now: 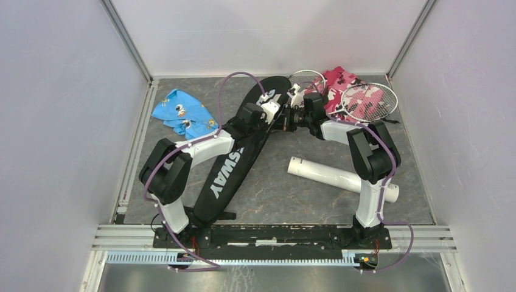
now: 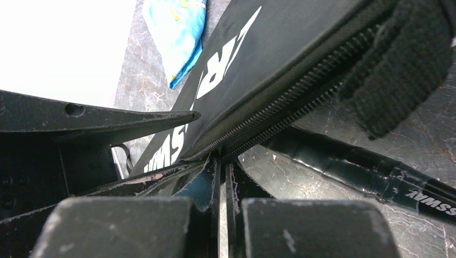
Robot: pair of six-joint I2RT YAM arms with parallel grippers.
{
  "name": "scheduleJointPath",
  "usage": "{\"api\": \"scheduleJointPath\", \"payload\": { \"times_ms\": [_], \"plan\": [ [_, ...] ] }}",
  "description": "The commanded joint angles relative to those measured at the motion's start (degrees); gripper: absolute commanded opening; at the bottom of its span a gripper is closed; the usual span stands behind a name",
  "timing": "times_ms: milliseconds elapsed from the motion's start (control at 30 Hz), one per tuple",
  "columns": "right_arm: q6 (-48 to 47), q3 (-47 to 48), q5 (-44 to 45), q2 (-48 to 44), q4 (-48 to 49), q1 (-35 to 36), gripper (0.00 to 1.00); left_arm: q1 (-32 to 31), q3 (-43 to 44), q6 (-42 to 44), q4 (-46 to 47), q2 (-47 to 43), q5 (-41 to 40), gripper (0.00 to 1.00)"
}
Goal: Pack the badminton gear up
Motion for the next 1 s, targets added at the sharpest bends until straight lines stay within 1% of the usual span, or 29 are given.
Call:
{"api": "scheduleJointPath", "payload": {
  "times_ms": [0, 133, 200, 267, 333, 367, 500, 600, 667, 733, 800, 900, 967],
  "plan": [
    [-1.7, 0.5, -1.5, -2.3, 1.3, -0.3, 0.0, -0.1, 2.4, 5.2, 0.0, 0.4, -4.9, 0.4],
    [-1.9, 0.7, -1.6, -2.4, 1.1, -0.4, 0.0, -0.2, 2.5, 5.9, 0.0, 0.4, -5.1, 0.36],
    [-2.2, 0.8, -1.7, -2.5, 0.9, -0.4, 0.0, -0.1, 2.6, 6.3, -0.1, 0.6, -5.4, 0.3],
    [-2.8, 1.1, -1.7, -2.6, 0.4, -0.5, 0.0, -0.1, 3.0, 6.4, -0.6, 0.7, -5.4, 0.2],
    [-3.9, 1.7, -1.7, -2.5, -0.4, -0.6, 0.0, -0.1, 3.5, 6.4, -1.4, 0.6, -5.2, 0.07],
    [-4.5, 1.9, -1.7, -2.5, -0.9, -0.6, 0.01, -0.1, 3.7, 6.0, -1.8, 0.4, -5.1, 0.02],
    [-7.7, 4.0, -1.8, -2.5, -3.8, -0.8, 0.09, -0.1, 4.3, 4.3, -2.6, -1.1, -7.5, 0.02],
    [-10.1, 6.3, -2.6, -2.4, -6.1, -1.0, 0.18, 0.1, 5.0, 3.1, -3.7, -2.8, -10.8, 0.02],
    [-11.4, 7.4, -3.2, -2.7, -7.3, -1.5, 0.28, 0.4, 5.8, 2.8, -5.2, -3.7, -11.4, 0.02],
    [-13.0, 8.0, -3.7, -3.3, -8.5, -2.1, 0.42, 0.8, 6.6, 2.6, -6.5, -4.5, -12.1, 0.02],
    [-14.7, 8.2, -3.8, -4.3, -9.8, -2.8, 0.53, 1.5, 7.0, 2.4, -7.3, -5.5, -12.1, 0.02],
    [-16.6, 7.3, -3.6, -6.1, -10.8, -4.5, 0.65, 3.7, 7.6, 1.6, -8.2, -6.8, -11.3, 0.02],
    [-17.6, 6.1, -2.9, -7.6, -11.2, -6.3, 0.7, 5.4, 8.4, 0.4, -9.3, -7.6, -9.8, 0.02]
  ]
}}
